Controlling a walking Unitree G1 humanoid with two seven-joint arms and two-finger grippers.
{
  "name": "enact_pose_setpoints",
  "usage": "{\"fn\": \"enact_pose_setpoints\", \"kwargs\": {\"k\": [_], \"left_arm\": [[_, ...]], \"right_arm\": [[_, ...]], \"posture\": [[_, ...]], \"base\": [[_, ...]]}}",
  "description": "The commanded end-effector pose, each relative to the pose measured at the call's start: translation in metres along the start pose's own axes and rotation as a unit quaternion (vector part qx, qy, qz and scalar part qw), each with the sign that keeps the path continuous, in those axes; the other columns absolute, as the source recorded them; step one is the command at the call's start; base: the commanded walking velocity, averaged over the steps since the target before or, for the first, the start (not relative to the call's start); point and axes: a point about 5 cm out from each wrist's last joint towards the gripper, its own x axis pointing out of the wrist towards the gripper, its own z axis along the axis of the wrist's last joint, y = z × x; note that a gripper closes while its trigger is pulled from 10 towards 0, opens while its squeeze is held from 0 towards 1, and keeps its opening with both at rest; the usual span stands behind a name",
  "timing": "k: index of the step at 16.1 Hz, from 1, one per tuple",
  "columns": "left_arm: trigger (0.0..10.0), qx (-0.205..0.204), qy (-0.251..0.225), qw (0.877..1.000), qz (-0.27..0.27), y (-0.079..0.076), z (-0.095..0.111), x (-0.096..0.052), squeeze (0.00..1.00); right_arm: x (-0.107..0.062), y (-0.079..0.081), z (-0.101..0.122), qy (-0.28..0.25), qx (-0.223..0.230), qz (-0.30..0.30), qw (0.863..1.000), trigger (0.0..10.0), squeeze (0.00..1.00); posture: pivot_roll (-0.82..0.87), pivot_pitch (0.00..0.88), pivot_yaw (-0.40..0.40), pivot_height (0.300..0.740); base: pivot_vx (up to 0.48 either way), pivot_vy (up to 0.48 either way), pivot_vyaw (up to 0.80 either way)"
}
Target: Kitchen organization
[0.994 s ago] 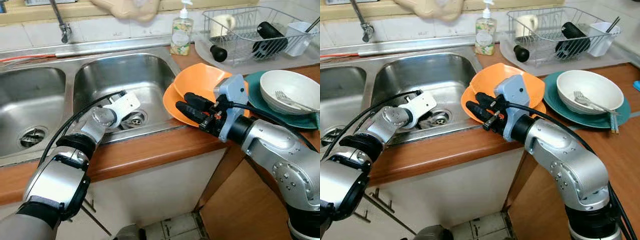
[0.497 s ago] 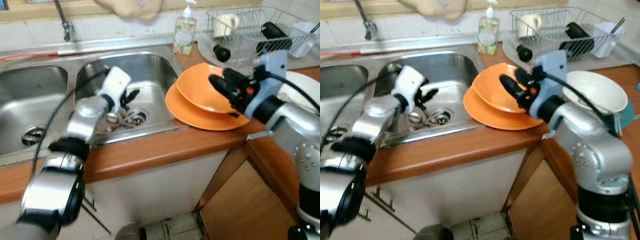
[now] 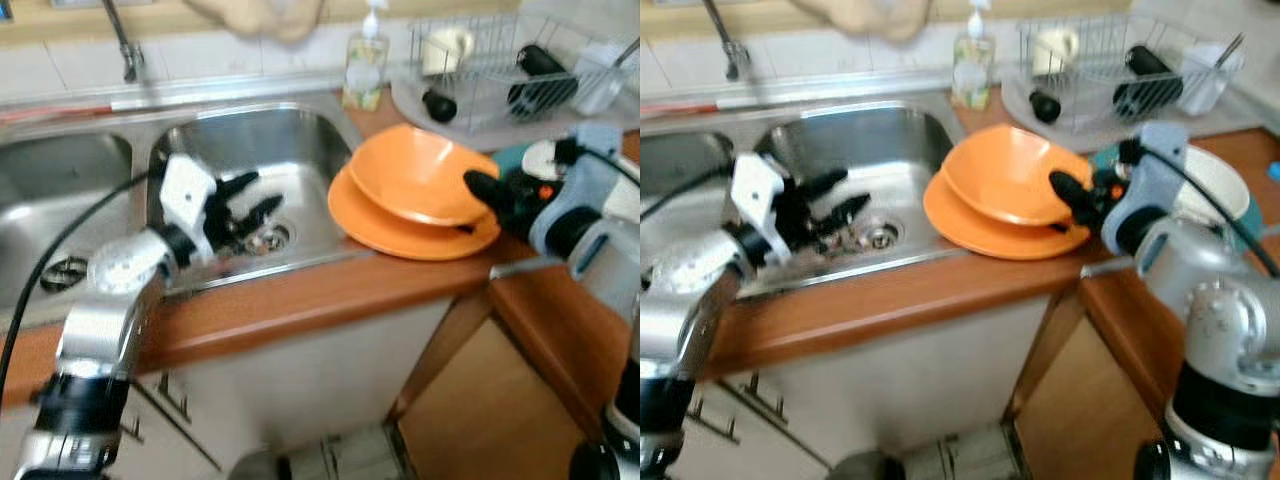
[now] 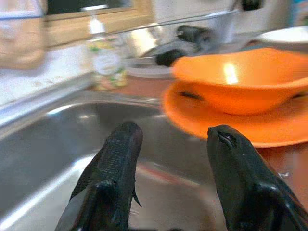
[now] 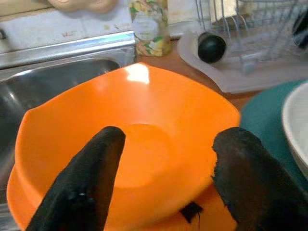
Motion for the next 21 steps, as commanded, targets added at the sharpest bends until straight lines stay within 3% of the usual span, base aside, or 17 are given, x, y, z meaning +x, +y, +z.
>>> {"fn": "enact_pose_setpoints", "kwargs": {"k": [1,2,5,11,12,13,14,15,18,21], "left_arm": [[10.0,-0.007,-0.008,0.999,-0.039,-0.015,0.009,0.000,0.00],[10.0,-0.019,-0.003,0.998,-0.055,-0.023,0.008,-0.003,0.00],[10.0,-0.044,0.021,0.995,-0.083,-0.039,0.007,-0.011,0.00],[10.0,-0.044,0.035,0.995,-0.083,-0.047,0.010,-0.010,0.00],[10.0,-0.050,0.037,0.995,-0.084,-0.049,0.011,-0.011,0.00],[10.0,-0.054,0.040,0.994,-0.088,-0.051,0.010,-0.012,0.00],[10.0,-0.057,0.041,0.994,-0.088,-0.052,0.010,-0.012,0.00],[10.0,-0.060,0.043,0.993,-0.088,-0.053,0.010,-0.012,0.00],[10.0,-0.062,0.047,0.993,-0.091,-0.055,0.011,-0.011,0.00],[10.0,-0.062,0.048,0.993,-0.090,-0.055,0.011,-0.010,0.00]], "right_arm": [[-0.003,-0.006,0.003,0.007,0.010,-0.025,1.000,10.0,0.79],[-0.003,-0.010,0.002,0.011,0.025,-0.038,0.999,10.0,0.00],[0.001,-0.007,-0.005,0.036,0.078,-0.027,0.996,10.0,0.00],[0.019,0.001,-0.016,0.072,0.153,-0.007,0.986,10.0,0.00],[0.025,0.004,-0.017,0.079,0.169,0.002,0.982,8.9,0.00],[0.030,0.005,-0.018,0.082,0.179,0.002,0.980,5.1,0.00],[0.034,0.006,-0.018,0.083,0.192,0.006,0.978,3.1,0.00],[0.037,0.007,-0.018,0.086,0.198,0.010,0.976,1.9,0.00],[0.042,0.009,-0.021,0.094,0.212,0.010,0.973,0.0,0.00],[0.045,0.009,-0.022,0.094,0.225,0.007,0.970,0.0,0.00]], "posture": [[-0.05,0.000,0.012,0.716],[-0.05,0.000,0.014,0.716],[-0.05,0.000,0.023,0.716],[-0.01,0.000,-0.009,0.716],[0.00,0.000,-0.015,0.716],[0.00,0.000,-0.016,0.716],[0.00,0.000,-0.016,0.716],[0.01,0.000,-0.018,0.716],[0.01,0.000,-0.018,0.716],[0.01,0.000,-0.018,0.716]], "base": [[0.000,0.000,0.00],[0.000,0.000,0.00],[0.000,0.000,0.00],[0.000,0.000,0.00],[0.000,0.000,0.00],[0.000,0.000,0.00],[0.000,0.000,0.00],[0.000,0.000,0.00],[0.000,0.000,0.00],[0.000,0.000,0.00]]}}
